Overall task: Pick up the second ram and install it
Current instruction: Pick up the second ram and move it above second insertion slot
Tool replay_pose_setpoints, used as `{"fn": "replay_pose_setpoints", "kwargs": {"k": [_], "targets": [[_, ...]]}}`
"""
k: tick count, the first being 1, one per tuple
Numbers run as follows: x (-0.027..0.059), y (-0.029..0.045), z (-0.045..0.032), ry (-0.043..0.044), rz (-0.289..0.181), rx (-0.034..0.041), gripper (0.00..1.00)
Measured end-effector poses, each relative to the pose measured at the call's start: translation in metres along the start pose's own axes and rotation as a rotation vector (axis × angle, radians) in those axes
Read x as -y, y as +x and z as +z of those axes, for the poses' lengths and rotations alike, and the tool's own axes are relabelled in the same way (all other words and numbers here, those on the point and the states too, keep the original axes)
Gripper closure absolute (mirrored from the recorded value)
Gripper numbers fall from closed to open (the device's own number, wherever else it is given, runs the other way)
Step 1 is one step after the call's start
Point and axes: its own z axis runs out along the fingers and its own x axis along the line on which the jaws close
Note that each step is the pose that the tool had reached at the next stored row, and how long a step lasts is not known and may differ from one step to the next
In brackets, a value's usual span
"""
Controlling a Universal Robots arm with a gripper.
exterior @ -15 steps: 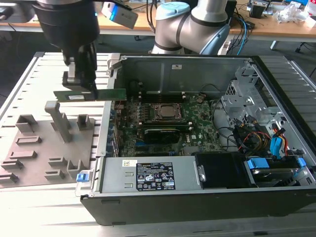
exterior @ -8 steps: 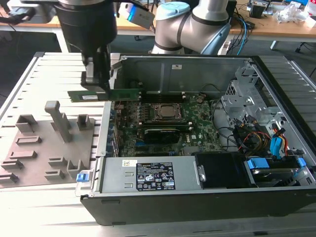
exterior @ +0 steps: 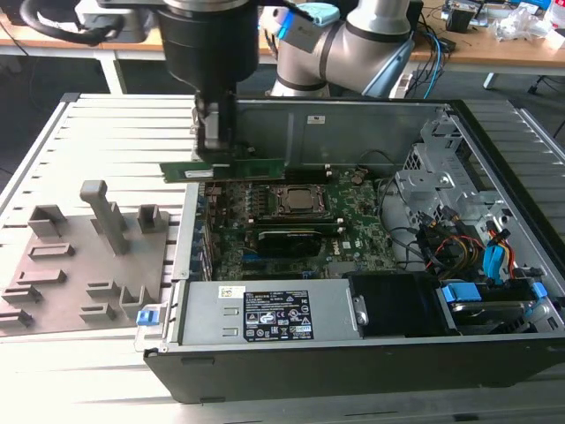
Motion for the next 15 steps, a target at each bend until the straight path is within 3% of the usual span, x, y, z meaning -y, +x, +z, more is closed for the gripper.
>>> {"fn": "replay_pose_setpoints", "kwargs": {"k": [6, 9, 12, 15], "targets": [[0.0236, -0.0005, 0.0002, -0.0007, 0.0, -0.0001, 0.86], [0.0426, -0.0009, 0.0004, -0.0013, 0.0, 0.0, 0.86], [0.0514, -0.0011, 0.0004, -0.0015, 0.0, 0.0, 0.86], [0.0716, -0.0015, 0.0006, -0.0021, 0.0, -0.0001, 0.86]]}}
